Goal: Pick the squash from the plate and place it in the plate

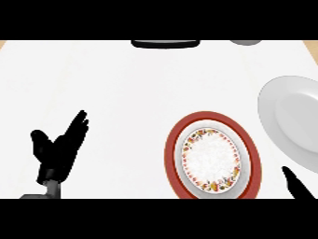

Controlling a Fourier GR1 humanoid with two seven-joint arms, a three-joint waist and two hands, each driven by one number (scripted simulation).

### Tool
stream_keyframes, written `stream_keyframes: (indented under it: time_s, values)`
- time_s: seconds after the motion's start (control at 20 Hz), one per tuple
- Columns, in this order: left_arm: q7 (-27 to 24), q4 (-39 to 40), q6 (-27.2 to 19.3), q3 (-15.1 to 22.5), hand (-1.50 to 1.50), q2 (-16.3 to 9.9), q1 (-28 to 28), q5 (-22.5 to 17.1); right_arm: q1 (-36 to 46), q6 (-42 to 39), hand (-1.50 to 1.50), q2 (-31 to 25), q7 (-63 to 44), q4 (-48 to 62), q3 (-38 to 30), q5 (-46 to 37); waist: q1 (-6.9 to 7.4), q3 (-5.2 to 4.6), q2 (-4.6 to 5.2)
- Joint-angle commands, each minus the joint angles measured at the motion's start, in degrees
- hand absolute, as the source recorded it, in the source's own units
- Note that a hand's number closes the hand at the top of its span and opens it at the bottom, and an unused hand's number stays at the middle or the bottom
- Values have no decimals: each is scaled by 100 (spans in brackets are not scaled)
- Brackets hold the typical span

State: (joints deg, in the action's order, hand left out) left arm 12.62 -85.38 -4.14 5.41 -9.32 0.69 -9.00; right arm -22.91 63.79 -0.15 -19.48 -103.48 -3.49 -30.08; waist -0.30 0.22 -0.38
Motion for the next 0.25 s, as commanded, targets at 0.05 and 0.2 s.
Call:
stream_keyframes:
  time_s: [0.05,0.2]
  values:
    - [-181,432,18,-8,0,135,111,77,-397,1244,-150,15,-363,182,1048,-456,7,-24,43]
    - [267,-150,9,99,0,115,180,97,-614,1095,-150,15,-790,-142,1136,-887,25,-25,40]
